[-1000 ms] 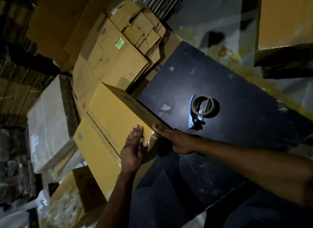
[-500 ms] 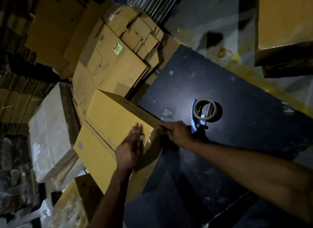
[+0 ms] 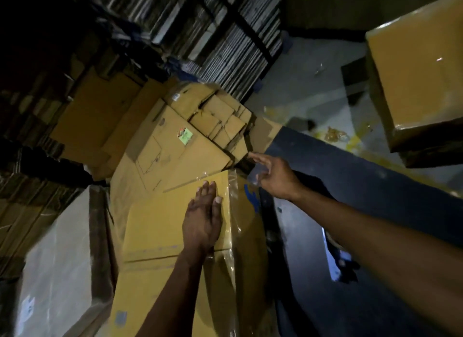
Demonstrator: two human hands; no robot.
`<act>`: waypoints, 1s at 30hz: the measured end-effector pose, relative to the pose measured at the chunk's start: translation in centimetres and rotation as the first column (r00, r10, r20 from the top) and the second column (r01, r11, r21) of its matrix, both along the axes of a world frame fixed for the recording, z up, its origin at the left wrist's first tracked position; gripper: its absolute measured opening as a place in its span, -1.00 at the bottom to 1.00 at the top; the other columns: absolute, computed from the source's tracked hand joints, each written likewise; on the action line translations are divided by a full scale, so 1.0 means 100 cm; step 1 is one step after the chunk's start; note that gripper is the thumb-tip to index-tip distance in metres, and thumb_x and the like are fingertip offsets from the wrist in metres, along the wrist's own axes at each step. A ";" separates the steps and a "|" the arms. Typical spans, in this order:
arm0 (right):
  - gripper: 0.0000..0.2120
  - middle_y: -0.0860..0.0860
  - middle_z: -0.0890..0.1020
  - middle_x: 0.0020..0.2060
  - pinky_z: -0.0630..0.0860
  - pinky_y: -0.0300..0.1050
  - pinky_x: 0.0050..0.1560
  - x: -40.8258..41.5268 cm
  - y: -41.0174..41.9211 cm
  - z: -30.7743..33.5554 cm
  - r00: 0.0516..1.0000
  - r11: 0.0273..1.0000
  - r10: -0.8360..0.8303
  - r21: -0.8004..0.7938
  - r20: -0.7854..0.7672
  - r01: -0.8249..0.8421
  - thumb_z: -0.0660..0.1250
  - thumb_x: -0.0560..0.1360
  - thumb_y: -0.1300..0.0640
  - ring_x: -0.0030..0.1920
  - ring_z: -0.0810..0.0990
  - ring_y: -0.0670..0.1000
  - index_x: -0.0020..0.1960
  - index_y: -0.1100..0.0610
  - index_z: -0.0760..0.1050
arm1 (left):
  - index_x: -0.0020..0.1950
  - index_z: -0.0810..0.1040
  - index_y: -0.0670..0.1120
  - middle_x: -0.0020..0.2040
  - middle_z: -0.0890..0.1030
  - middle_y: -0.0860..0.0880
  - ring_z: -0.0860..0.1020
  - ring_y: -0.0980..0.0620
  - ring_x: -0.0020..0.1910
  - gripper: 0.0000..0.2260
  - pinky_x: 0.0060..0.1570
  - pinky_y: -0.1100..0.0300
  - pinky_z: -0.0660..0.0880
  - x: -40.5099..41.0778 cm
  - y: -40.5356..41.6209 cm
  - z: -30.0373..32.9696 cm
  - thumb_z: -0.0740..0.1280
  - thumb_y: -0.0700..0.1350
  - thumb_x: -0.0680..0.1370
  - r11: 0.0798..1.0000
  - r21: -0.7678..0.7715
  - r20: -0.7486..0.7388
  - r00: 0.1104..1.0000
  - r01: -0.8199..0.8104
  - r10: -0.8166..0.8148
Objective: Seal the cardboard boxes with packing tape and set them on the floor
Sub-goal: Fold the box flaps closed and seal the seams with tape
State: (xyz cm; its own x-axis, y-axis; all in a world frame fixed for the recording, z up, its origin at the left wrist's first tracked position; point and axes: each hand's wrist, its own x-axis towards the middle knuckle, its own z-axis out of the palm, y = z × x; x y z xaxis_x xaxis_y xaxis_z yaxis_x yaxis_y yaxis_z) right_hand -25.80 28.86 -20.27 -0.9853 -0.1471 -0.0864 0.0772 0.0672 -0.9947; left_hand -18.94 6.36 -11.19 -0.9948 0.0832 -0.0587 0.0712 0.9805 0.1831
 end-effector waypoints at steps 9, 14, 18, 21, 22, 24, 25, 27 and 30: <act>-0.29 0.06 0.44 0.48 0.35 -0.29 0.38 -0.034 -0.041 0.010 0.986 0.968 0.110 -0.241 0.126 -0.077 0.24 0.46 0.58 0.48 0.38 -0.02 0.55 0.17 0.33 | 0.68 0.14 0.06 0.66 0.09 0.17 -0.03 0.24 0.65 -0.47 0.64 0.02 0.02 -0.045 0.001 -0.016 -0.05 0.17 0.72 0.995 0.071 -0.034 0.997 0.075 -0.073; -0.29 -0.01 0.45 0.48 0.39 -0.21 0.45 -0.015 -0.050 0.000 0.992 0.962 0.067 -0.269 0.103 -0.037 0.22 0.47 0.58 0.45 0.40 -0.14 0.54 0.11 0.36 | 0.67 0.17 0.05 0.66 0.12 0.14 -0.01 0.25 0.64 -0.47 0.64 0.00 0.03 -0.053 -0.005 -0.020 -0.03 0.17 0.72 0.989 0.121 -0.046 0.996 0.084 -0.079; -0.25 -0.08 0.30 0.56 0.21 -0.13 0.57 0.006 -0.065 -0.014 0.997 0.999 -0.007 -0.033 -0.080 0.004 0.23 0.45 0.49 0.57 0.22 -0.13 0.57 0.06 0.30 | 0.67 0.19 0.02 0.66 0.14 0.13 -0.01 0.27 0.64 -0.46 0.63 0.03 0.02 -0.049 0.000 -0.024 -0.05 0.18 0.72 0.992 0.102 -0.085 0.994 0.080 -0.072; -0.27 -0.08 0.31 0.55 0.17 -0.21 0.56 0.019 -0.064 -0.017 0.986 1.000 -0.004 -0.031 -0.166 -0.001 0.22 0.44 0.43 0.57 0.22 -0.14 0.58 0.09 0.29 | 0.67 0.18 0.02 0.66 0.15 0.10 -0.01 0.25 0.65 -0.48 0.64 0.01 0.00 -0.043 0.006 -0.029 -0.04 0.15 0.73 0.994 0.090 -0.109 0.992 0.068 -0.058; -0.29 -0.06 0.36 0.53 0.23 -0.20 0.55 0.023 -0.061 -0.017 0.986 0.999 -0.002 -0.034 -0.166 -0.004 0.21 0.43 0.40 0.55 0.27 -0.13 0.56 0.10 0.33 | 0.67 0.18 0.01 0.67 0.15 0.09 -0.01 0.24 0.65 -0.49 0.64 -0.01 0.01 -0.042 0.007 -0.030 -0.03 0.14 0.73 0.994 0.089 -0.110 0.993 0.063 -0.053; -0.42 -0.02 0.51 0.43 0.42 -0.12 0.45 0.029 -0.050 -0.014 0.992 0.999 -0.030 -0.031 -0.125 0.027 0.22 0.47 0.34 0.46 0.43 -0.11 0.48 0.10 0.47 | 0.67 0.19 0.01 0.67 0.16 0.08 -0.01 0.24 0.65 -0.49 0.64 -0.04 0.02 -0.042 0.006 -0.030 -0.03 0.13 0.73 0.994 0.094 -0.113 0.992 0.059 -0.049; -0.54 -0.02 0.57 0.37 0.50 -0.09 0.38 0.028 -0.045 -0.009 0.993 0.997 -0.076 -0.039 -0.086 0.073 0.26 0.55 0.28 0.39 0.51 -0.10 0.42 0.08 0.53 | 0.67 0.18 0.01 0.67 0.15 0.08 -0.02 0.25 0.65 -0.48 0.64 -0.05 0.02 -0.042 0.006 -0.030 -0.04 0.14 0.73 0.994 0.097 -0.112 0.993 0.059 -0.048; -0.63 -0.05 0.63 0.29 0.57 -0.04 0.29 0.014 -0.038 0.006 0.988 0.977 -0.152 -0.143 0.035 0.156 0.37 0.61 -0.04 0.30 0.58 -0.09 0.39 -0.01 0.56 | 0.67 0.18 0.01 0.67 0.15 0.09 -0.02 0.25 0.65 -0.49 0.64 -0.05 0.02 -0.042 0.008 -0.029 -0.04 0.13 0.73 0.993 0.099 -0.111 0.993 0.059 -0.048; -0.32 -0.12 0.64 0.25 0.54 -0.07 0.26 -0.029 -0.037 0.029 0.978 0.948 -0.091 -0.284 0.186 0.143 0.37 0.40 -0.48 0.24 0.58 -0.15 0.36 -0.10 0.57 | 0.67 0.18 0.01 0.67 0.15 0.09 -0.02 0.25 0.65 -0.49 0.65 -0.03 0.01 -0.042 0.009 -0.029 -0.04 0.13 0.73 0.994 0.094 -0.112 0.993 0.055 -0.044</act>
State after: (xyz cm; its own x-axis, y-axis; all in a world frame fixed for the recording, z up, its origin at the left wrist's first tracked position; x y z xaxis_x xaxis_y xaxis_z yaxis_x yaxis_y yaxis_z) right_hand -28.68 25.20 -17.41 -0.9719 -0.0758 -0.2229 0.2349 -0.2465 -0.9402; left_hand -23.12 7.26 -14.04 -0.9893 0.1322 0.0613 0.1438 0.9534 0.2651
